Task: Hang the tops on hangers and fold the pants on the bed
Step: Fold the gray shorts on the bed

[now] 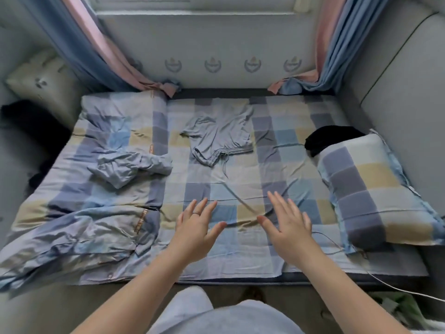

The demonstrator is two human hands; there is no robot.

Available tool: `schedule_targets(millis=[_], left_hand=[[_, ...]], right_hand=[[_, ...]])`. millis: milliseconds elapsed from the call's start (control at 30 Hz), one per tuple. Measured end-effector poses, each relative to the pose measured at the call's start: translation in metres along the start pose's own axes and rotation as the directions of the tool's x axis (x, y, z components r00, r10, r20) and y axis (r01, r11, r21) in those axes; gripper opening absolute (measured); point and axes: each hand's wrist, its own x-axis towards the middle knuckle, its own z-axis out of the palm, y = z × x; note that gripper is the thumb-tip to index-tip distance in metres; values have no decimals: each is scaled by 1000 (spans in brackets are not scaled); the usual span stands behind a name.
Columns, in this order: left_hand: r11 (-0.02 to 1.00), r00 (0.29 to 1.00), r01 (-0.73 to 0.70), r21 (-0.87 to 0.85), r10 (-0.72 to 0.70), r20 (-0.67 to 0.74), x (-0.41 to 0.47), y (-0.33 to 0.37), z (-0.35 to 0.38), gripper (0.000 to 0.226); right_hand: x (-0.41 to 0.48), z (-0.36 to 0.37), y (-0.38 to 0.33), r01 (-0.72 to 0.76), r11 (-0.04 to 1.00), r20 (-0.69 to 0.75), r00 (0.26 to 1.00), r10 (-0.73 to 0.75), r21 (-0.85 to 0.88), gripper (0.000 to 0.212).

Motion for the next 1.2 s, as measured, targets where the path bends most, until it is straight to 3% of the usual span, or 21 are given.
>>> schedule_targets(millis=[300, 533, 767, 933, 1033, 1100, 1200], left_hand=[[985, 985, 156, -71, -160, -61, 114, -76, -5, 63], [963, 963, 268, -41, -267, 24, 210, -253, 8, 63], [868, 855, 491, -71, -465, 230, 268, -423, 7, 60], [796, 791, 600, -87, -573, 216, 327, -541, 30, 73], [762, 770, 638, -112, -631, 91, 353, -589, 36, 85], [694, 705, 680, -237, -708, -50, 371, -614, 37, 89], [530, 486, 607, -592, -837, -250, 405, -649, 42, 84]], right_hand=[[145, 30, -17, 116, 993, 52, 992, -114, -33, 67], [315, 159, -88, 126, 988, 142, 984, -112, -93, 67], [440, 260, -174, 8, 990, 335, 941, 40, -141, 67], [532, 337, -222, 69, 984, 412, 911, 4, -162, 68], [578, 373, -250, 144, 983, 434, 897, -82, -112, 67], [602, 392, -264, 211, 975, 441, 883, -160, -68, 67], [637, 419, -287, 323, 946, 431, 853, -295, 8, 68]])
